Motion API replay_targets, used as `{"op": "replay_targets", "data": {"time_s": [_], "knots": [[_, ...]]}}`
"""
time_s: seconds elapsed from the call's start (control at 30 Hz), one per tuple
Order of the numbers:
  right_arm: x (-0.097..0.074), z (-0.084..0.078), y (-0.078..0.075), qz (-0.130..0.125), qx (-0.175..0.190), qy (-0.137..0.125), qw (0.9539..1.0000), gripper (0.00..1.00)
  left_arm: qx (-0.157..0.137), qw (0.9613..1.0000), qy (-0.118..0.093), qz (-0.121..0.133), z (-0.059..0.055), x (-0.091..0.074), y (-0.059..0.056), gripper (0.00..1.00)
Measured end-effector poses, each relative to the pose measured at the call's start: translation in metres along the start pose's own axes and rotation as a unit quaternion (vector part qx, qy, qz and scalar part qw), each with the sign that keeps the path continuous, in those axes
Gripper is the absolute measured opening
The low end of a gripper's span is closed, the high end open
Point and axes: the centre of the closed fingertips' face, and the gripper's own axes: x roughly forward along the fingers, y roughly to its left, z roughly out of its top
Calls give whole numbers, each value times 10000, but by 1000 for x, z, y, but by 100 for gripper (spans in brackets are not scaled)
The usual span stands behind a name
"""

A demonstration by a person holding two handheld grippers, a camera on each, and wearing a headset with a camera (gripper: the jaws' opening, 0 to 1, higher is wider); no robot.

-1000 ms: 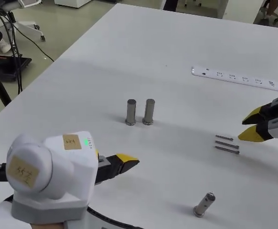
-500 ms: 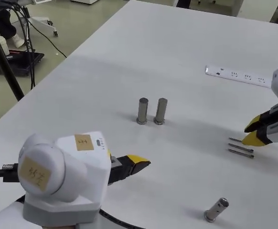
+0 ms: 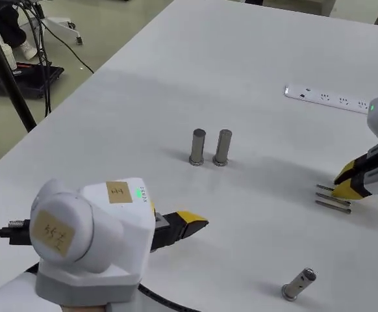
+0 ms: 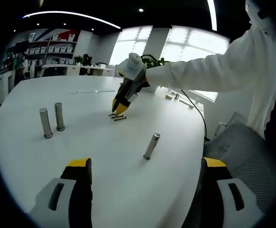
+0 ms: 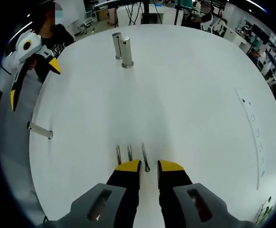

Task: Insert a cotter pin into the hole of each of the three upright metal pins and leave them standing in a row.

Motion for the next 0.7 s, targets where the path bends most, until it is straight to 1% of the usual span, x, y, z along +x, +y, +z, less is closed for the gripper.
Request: {"op": "replay_targets", "data": {"time_s": [0.23,0.27,0.33,0.4,0.43,0.47,0.6,0.7], "knots": [[-1,1,3,14,-126,60,9999,6,-48,10000,22,-6,-1,1,1,94],[-1,1,4,18,-169,83,9998,5,-93,10000,8,-11,0,1,1,94],[-1,1,5,-4,-229,77,9997,3,-66,10000,-12,5,1,1,2,93],[0,2,4,-101,-280,60,9995,0,-71,10000,-32,2,3,1,2,93],[0,2,1,-224,-332,84,9992,0,-84,10000,-49,-8,4,2,2,93],[0,2,2,-182,-338,82,9992,0,-84,10000,-53,-14,4,2,2,93],[0,1,0,-225,-359,93,9991,0,-57,10000,-40,-45,4,3,0,92],[-1,2,0,-228,-177,56,9996,0,-54,10000,-40,-55,4,3,0,92]]}}
